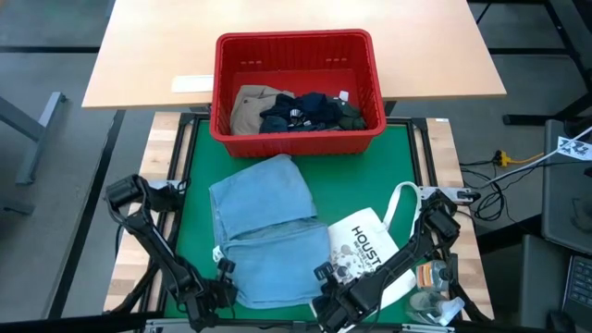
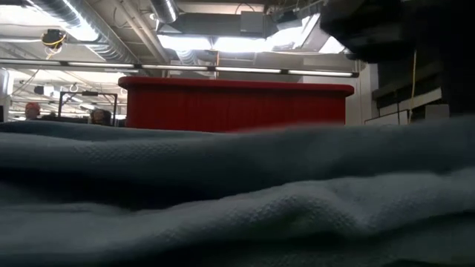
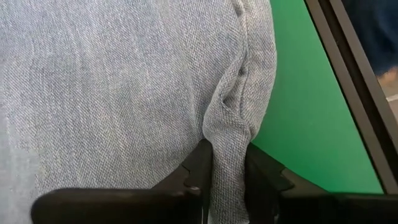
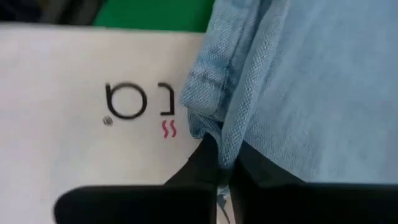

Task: Fold Laundry from Bin
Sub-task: Fold the blue jeans

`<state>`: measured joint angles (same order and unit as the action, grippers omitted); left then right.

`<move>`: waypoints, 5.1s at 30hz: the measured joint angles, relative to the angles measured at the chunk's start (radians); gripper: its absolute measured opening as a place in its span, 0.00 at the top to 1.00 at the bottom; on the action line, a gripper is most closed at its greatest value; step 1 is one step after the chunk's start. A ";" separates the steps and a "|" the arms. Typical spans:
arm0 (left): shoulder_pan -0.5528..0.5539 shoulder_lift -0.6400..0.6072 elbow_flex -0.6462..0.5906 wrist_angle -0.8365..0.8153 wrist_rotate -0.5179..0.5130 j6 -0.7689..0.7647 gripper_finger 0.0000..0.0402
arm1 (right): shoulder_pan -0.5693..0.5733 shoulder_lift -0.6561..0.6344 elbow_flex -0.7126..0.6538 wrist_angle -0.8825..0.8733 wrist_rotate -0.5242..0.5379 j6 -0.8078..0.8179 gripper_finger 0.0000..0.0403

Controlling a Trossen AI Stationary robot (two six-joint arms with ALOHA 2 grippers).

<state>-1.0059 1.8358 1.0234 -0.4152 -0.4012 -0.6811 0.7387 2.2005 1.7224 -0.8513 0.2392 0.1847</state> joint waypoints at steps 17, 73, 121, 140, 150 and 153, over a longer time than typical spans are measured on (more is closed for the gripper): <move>-0.060 -0.003 0.356 -0.175 0.114 -0.052 0.87 | 0.001 0.000 0.495 -0.282 -0.045 0.071 0.95; -0.007 -0.117 0.270 -1.156 0.019 -1.312 0.87 | -0.756 -0.047 0.473 -0.342 -0.289 -0.039 0.95; 0.328 -0.144 -0.184 -1.035 0.079 -1.410 0.83 | -0.927 -0.024 -0.041 0.525 0.050 -0.145 0.95; 0.393 -0.143 -0.185 -1.043 0.089 -1.384 0.58 | -0.929 -0.008 -0.041 0.538 0.031 -0.167 0.81; 0.412 -0.159 -0.093 -1.147 0.106 -1.328 0.56 | -0.919 -0.028 -0.017 0.457 0.075 -0.165 0.63; 0.412 -0.170 -0.036 -1.155 0.068 -1.288 0.55 | -0.907 -0.031 0.043 0.353 0.072 -0.164 0.63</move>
<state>-0.5938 1.6662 0.9875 -1.5705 -0.3336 -1.9695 -0.1684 2.1696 1.7653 -0.4988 0.3115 0.0202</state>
